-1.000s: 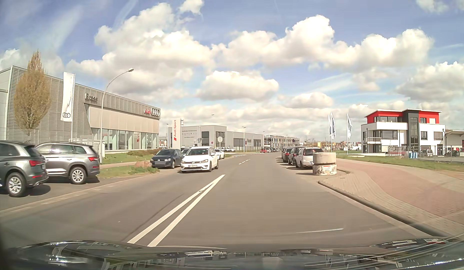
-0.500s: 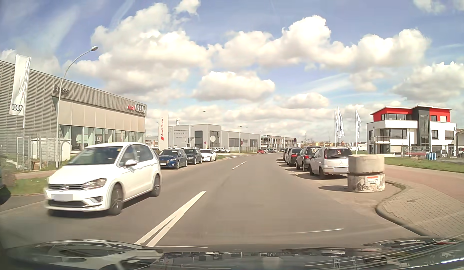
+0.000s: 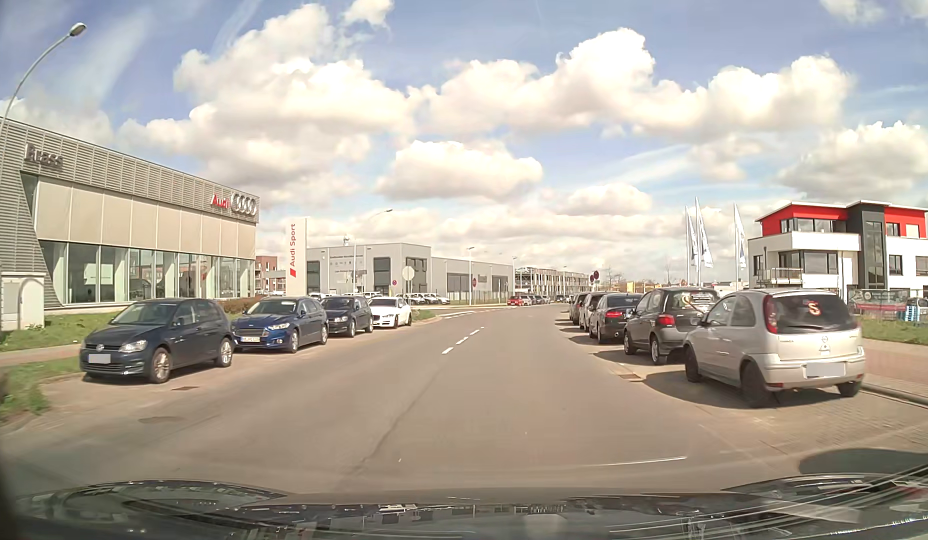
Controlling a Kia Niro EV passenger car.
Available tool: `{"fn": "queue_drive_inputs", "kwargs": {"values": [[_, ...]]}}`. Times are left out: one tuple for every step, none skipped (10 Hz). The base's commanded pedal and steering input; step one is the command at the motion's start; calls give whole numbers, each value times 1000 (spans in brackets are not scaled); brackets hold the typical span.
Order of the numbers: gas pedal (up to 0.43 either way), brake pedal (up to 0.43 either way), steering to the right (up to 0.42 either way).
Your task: Follow the waypoints while adhering to traffic rules and regulations
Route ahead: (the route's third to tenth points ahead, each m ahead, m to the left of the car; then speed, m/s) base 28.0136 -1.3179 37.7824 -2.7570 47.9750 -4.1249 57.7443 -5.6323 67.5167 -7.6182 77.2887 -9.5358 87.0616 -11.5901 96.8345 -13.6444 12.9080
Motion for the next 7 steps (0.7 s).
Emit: {"fn": "queue_drive_inputs", "kwargs": {"values": [[67, 0, 10], [67, 0, 11], [67, 0, 12], [67, 0, 13], [67, 0, 13], [67, 0, 13], [67, 0, 13]]}}
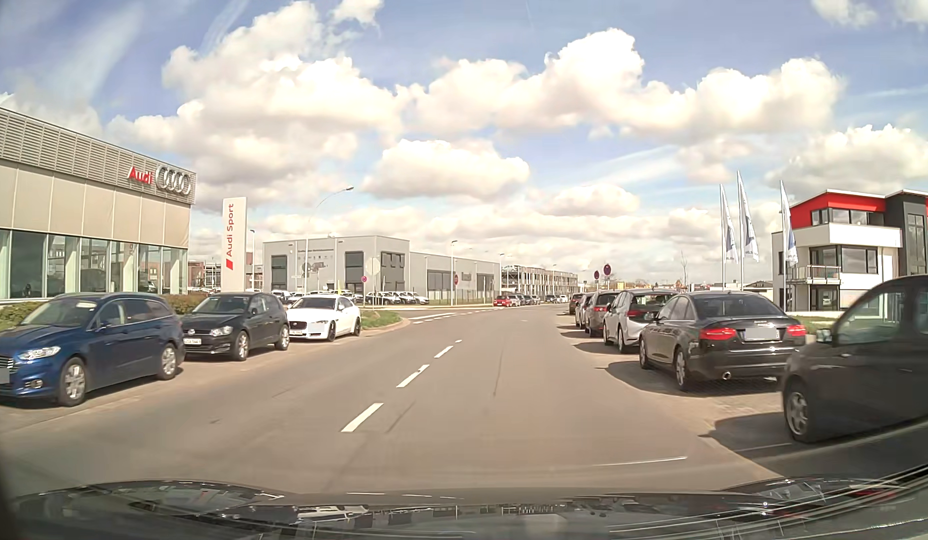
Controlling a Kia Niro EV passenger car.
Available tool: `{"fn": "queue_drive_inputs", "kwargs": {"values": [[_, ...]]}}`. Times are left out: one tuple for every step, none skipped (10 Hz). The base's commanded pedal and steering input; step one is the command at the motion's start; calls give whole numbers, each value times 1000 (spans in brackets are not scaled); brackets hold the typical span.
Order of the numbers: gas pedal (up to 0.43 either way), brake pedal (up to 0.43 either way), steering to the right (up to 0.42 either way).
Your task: Follow the waypoints while adhering to traffic rules and regulations
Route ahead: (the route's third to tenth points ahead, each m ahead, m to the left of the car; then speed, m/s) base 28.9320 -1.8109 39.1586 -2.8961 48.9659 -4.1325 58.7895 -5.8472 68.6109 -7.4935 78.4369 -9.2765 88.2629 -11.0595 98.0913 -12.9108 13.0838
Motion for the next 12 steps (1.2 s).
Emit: {"fn": "queue_drive_inputs", "kwargs": {"values": [[67, 0, 14], [67, 0, 14], [67, 0, 14], [59, 0, 14], [59, 0, 14], [59, 0, 14], [47, 0, 14], [47, 0, 14], [47, 0, 13], [47, 0, 12], [47, 0, 12], [47, 0, 12]]}}
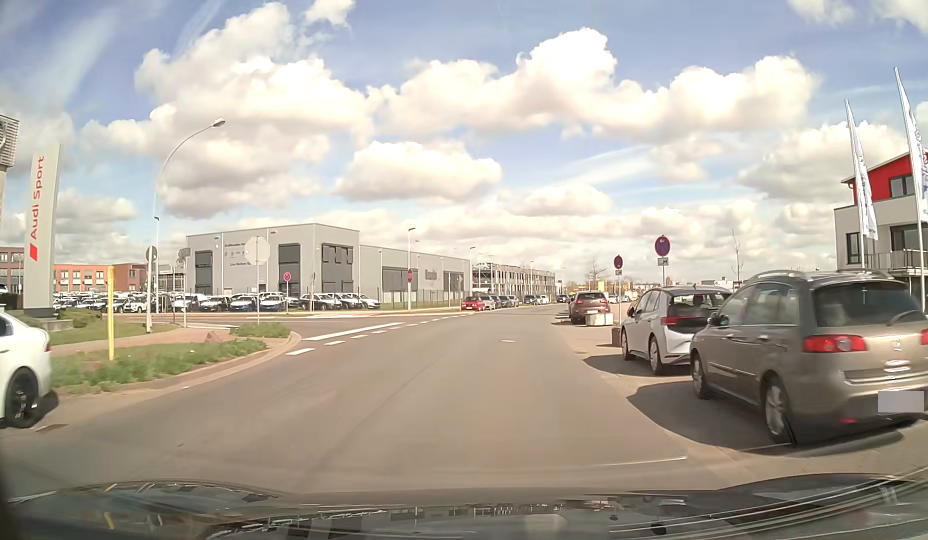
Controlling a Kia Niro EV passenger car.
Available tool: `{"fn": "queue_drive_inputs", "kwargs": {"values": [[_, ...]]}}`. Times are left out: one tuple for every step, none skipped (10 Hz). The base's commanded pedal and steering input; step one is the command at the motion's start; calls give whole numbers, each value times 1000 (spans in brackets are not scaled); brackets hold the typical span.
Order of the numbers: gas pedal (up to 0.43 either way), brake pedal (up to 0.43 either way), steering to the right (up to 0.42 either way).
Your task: Follow the waypoints while adhering to traffic rules and regulations
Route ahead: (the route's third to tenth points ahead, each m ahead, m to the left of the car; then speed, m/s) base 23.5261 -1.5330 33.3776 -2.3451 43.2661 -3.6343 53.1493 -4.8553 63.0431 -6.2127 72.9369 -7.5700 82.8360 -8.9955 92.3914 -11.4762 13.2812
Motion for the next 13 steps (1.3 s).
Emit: {"fn": "queue_drive_inputs", "kwargs": {"values": [[39, 0, 13], [39, 0, 14], [39, 0, 14], [28, 0, 14], [28, 0, 14], [28, 0, 14], [0, 0, 14], [0, 0, 14], [0, 0, 14], [0, 0, 14], [0, 0, 13], [0, 0, 13], [0, 0, 13]]}}
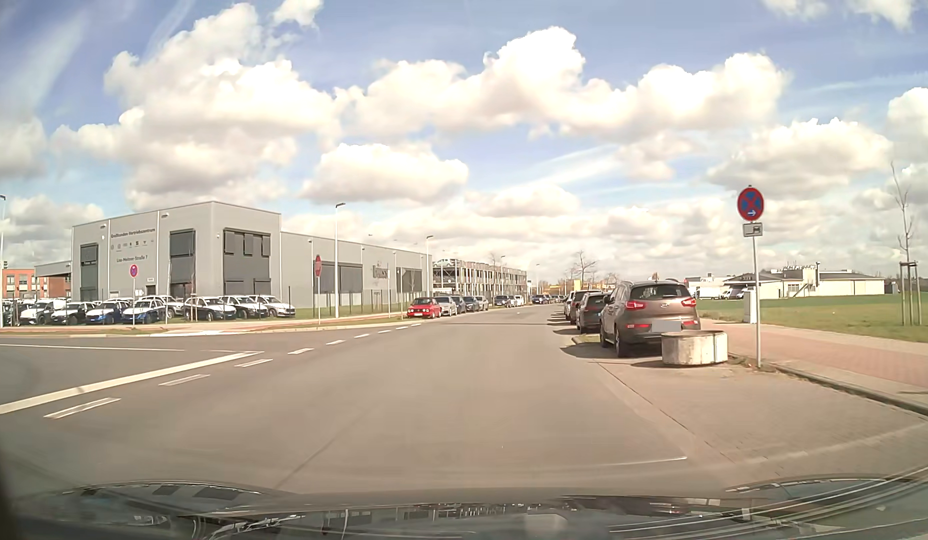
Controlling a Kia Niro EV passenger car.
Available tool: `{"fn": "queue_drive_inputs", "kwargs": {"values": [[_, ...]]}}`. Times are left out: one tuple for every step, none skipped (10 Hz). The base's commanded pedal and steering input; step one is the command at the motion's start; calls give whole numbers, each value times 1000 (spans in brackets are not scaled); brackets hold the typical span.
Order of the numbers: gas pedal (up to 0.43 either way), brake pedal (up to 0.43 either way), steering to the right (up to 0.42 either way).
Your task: Follow the waypoints while adhering to traffic rules and regulations
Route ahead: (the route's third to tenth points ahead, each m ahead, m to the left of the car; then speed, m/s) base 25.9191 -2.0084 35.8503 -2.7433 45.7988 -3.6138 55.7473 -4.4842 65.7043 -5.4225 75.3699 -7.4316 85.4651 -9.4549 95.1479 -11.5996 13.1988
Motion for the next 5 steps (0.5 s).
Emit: {"fn": "queue_drive_inputs", "kwargs": {"values": [[0, 0, 13], [0, 0, 13], [0, 0, 13], [0, 0, 13], [0, 0, 13]]}}
